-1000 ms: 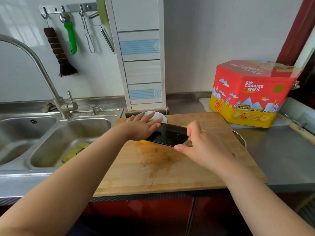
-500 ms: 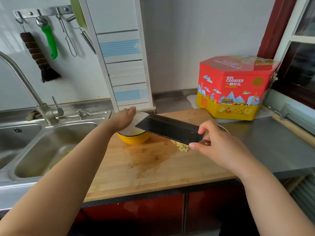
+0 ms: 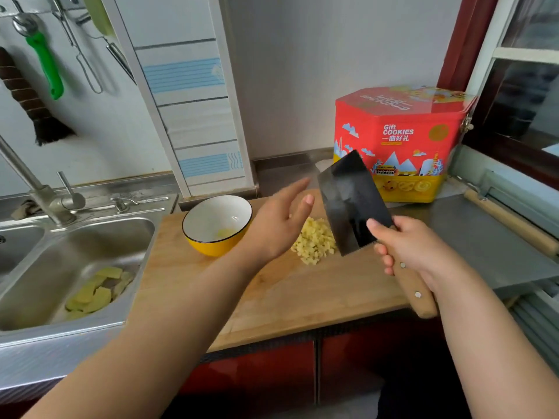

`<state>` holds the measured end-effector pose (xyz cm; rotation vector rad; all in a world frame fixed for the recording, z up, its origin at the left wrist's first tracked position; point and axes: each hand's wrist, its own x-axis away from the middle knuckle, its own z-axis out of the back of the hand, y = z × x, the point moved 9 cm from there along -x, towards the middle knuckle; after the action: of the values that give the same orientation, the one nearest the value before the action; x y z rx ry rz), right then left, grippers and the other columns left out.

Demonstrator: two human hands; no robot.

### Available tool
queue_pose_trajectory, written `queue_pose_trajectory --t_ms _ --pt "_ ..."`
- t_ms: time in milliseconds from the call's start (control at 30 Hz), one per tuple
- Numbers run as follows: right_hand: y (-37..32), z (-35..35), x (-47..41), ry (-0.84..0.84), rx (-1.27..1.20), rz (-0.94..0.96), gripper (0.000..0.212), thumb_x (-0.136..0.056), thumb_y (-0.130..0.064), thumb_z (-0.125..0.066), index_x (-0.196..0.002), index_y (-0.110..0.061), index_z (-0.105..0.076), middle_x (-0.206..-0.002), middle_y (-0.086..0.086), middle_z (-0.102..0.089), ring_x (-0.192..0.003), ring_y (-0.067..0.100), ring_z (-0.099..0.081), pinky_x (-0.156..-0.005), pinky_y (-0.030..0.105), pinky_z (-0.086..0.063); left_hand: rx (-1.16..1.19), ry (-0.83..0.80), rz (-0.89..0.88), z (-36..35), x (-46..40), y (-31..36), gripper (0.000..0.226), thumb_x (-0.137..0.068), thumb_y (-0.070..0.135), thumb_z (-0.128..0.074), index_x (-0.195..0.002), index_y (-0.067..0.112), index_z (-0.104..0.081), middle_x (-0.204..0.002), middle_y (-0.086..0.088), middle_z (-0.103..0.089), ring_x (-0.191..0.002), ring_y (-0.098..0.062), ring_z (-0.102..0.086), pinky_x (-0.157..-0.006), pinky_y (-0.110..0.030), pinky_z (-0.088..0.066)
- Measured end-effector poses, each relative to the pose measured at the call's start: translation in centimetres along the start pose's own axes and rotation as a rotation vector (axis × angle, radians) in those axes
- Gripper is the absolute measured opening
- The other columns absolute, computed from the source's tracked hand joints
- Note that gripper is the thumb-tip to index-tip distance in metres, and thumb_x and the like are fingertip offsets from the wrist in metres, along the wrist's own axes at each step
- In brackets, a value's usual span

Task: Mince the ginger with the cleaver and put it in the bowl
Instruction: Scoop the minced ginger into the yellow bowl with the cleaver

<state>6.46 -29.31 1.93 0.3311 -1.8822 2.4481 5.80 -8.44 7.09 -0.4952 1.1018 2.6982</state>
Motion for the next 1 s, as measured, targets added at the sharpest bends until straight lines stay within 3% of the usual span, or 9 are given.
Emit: queue_pose_trajectory --t_ms 100,300,533,667,700,833,1000 --pt "2.3 0.4 0.0 -0.017 -0.073 -0.097 0.012 -0.099 -0.025 -0.056 -0.103 -0.014 -0.058 -0.058 0.005 -0.052 -0.043 0.013 -0.047 -0.044 0.028 -0.046 0.007 -0.038 0.188 -4.5 -0.8 -4.5 0.056 -0.098 0.056 -0.022 -0.147 0.029 -0.03 -0.154 0.004 -0.031 -0.142 -0.018 -0.027 -0.114 -0.042 -0.023" --pt "5.2 2.8 -0.7 0.059 -0.097 -0.177 0.012 -0.099 -0.021 -0.055 -0.105 -0.01 -0.058 -0.06 0.006 -0.055 -0.047 0.016 -0.05 -0.049 0.029 -0.048 -0.026 -0.108 0.507 -6.9 -2.5 -11.8 0.076 -0.089 0.072 -0.009 -0.15 0.028 -0.018 -0.159 -0.003 -0.017 -0.144 -0.028 -0.021 -0.115 -0.052 -0.021" --pt "6.0 2.9 -1.5 0.064 -0.016 -0.229 0.013 -0.099 -0.017 -0.054 -0.106 -0.007 -0.058 -0.062 0.009 -0.058 -0.048 0.017 -0.054 -0.048 0.029 -0.05 -0.036 -0.162 0.439 -8.2 -3.4 -9.7 0.071 -0.094 0.065 -0.01 -0.148 0.022 -0.028 -0.151 -0.006 -0.036 -0.138 -0.028 -0.034 -0.112 -0.046 -0.026" --pt "5.2 0.5 -1.7 -0.016 0.025 -0.244 0.014 -0.1 -0.016 -0.051 -0.112 -0.007 -0.05 -0.063 0.011 -0.061 -0.05 0.018 -0.055 -0.049 0.03 -0.05 0.052 -0.164 0.42 -9.0 -3.1 -8.8 0.07 -0.094 0.065 -0.011 -0.148 0.025 -0.029 -0.152 -0.002 -0.035 -0.14 -0.025 -0.031 -0.113 -0.044 -0.024" --pt "4.8 -0.5 -1.7 -0.039 0.031 -0.25 0.017 -0.101 -0.015 -0.05 -0.117 -0.014 -0.045 -0.066 0.012 -0.061 -0.051 0.019 -0.055 -0.049 0.031 -0.051 0.078 -0.167 0.437 -9.0 -3.0 -8.8 0.071 -0.093 0.066 -0.01 -0.148 0.025 -0.028 -0.153 -0.002 -0.034 -0.14 -0.025 -0.031 -0.113 -0.045 -0.024" --pt "4.0 -4.5 -2.0 -0.113 0.052 -0.246 0.052 -0.102 -0.014 -0.046 -0.15 -0.01 -0.027 -0.068 0.012 -0.06 -0.051 0.018 -0.056 -0.046 0.027 -0.052 0.213 -0.136 0.493 -8.7 -2.6 -8.5 0.069 -0.095 0.063 -0.011 -0.149 0.023 -0.026 -0.154 -0.003 -0.032 -0.141 -0.025 -0.029 -0.113 -0.041 -0.022" --pt "4.5 -5.4 -2.8 -0.122 -0.055 -0.254 0.049 -0.099 -0.014 -0.052 -0.144 -0.02 -0.034 -0.061 0.007 -0.06 -0.047 0.015 -0.056 -0.045 0.028 -0.053 0.365 -0.094 0.541 -7.9 -2.2 -8.6 0.07 -0.094 0.067 -0.011 -0.15 0.027 -0.023 -0.155 -0.001 -0.029 -0.143 -0.025 -0.026 -0.113 -0.042 -0.021"
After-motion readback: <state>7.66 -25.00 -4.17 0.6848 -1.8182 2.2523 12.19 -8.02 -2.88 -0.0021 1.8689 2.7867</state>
